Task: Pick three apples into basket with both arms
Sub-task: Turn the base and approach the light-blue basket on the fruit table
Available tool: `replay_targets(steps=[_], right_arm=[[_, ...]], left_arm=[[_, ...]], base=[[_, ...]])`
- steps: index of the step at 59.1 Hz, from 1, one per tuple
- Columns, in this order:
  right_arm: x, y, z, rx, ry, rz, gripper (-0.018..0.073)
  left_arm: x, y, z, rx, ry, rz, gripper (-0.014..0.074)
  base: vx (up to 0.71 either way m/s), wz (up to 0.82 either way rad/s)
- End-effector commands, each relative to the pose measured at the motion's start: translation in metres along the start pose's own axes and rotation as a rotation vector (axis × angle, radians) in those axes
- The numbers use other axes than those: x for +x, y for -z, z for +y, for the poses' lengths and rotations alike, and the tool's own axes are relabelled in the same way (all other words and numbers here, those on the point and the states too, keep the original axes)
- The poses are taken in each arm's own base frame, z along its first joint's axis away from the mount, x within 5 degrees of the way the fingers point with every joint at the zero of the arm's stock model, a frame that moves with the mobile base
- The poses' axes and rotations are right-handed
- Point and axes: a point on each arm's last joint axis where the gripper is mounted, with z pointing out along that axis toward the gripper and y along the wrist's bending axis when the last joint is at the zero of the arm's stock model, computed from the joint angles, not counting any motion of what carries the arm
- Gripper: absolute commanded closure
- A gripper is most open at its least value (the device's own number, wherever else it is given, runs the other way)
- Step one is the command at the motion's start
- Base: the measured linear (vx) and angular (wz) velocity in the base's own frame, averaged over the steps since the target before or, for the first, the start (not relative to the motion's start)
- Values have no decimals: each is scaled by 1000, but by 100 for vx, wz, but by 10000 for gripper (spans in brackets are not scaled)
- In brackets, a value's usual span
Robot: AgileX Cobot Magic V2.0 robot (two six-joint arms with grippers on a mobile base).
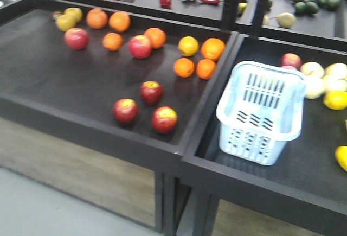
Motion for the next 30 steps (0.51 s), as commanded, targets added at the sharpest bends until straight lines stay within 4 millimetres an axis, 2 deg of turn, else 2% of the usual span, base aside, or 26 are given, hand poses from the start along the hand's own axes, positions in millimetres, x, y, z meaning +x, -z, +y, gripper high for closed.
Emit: replay_targets(steps=[1,30], right_arm=[[-4,1,2,-14,19,-74,564],[-4,1,2,-14,19,-74,564]], left_arm=[[-16,3,0,-6,6,-109,603],[-16,3,0,-6,6,-109,603]], base=[[9,-34],[7,-26]])
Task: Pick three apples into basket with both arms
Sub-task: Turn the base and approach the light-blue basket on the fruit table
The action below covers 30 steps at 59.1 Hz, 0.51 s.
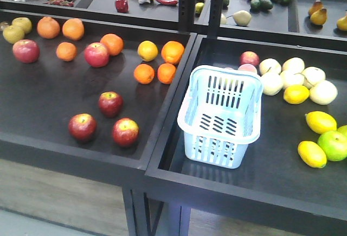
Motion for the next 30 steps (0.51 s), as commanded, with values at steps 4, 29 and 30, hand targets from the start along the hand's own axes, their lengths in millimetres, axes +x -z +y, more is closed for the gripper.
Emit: replay_targets(steps=[4,29,30], right_arm=[[-4,1,2,-14,19,-74,564],[-4,1,2,-15,19,-75,564],[-4,1,2,-15,19,-75,564]], left_arm=[[-16,3,0,-6,6,-109,603],[-15,3,-1,14,6,-106,603],[-15,3,-1,14,6,-106,603]], base=[[7,-12],[11,-2],[14,0]])
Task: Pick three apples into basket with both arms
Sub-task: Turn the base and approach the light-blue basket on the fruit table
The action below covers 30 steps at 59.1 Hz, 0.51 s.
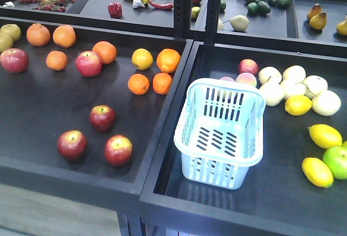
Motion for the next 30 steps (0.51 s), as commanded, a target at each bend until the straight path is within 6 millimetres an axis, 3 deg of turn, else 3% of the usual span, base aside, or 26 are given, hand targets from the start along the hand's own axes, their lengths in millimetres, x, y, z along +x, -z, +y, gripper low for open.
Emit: replay_targets(steps=[1,30], right_arm=[[-4,1,2,-15,19,-75,564],[-4,1,2,-15,19,-75,564]], left_arm=[[-15,3,0,-2,6,-108,603],[-15,3,0,-2,6,-108,603]], base=[[14,0],[13,-11]])
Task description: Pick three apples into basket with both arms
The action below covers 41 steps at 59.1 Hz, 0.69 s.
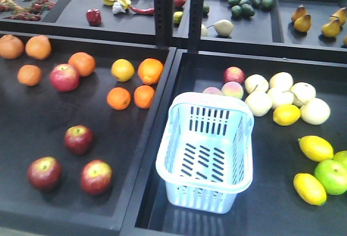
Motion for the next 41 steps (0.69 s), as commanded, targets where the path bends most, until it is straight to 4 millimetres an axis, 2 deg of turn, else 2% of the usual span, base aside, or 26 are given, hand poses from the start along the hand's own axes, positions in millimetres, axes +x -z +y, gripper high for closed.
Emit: replay_targets(steps=[1,41], right_arm=[[-4,1,2,-15,19,-75,564],[-4,1,2,-14,19,-74,564]], left_arm=[[-16,3,0,-7,6,-109,603],[-16,3,0,-7,6,-109,603]], base=[[11,-17],[8,-17]])
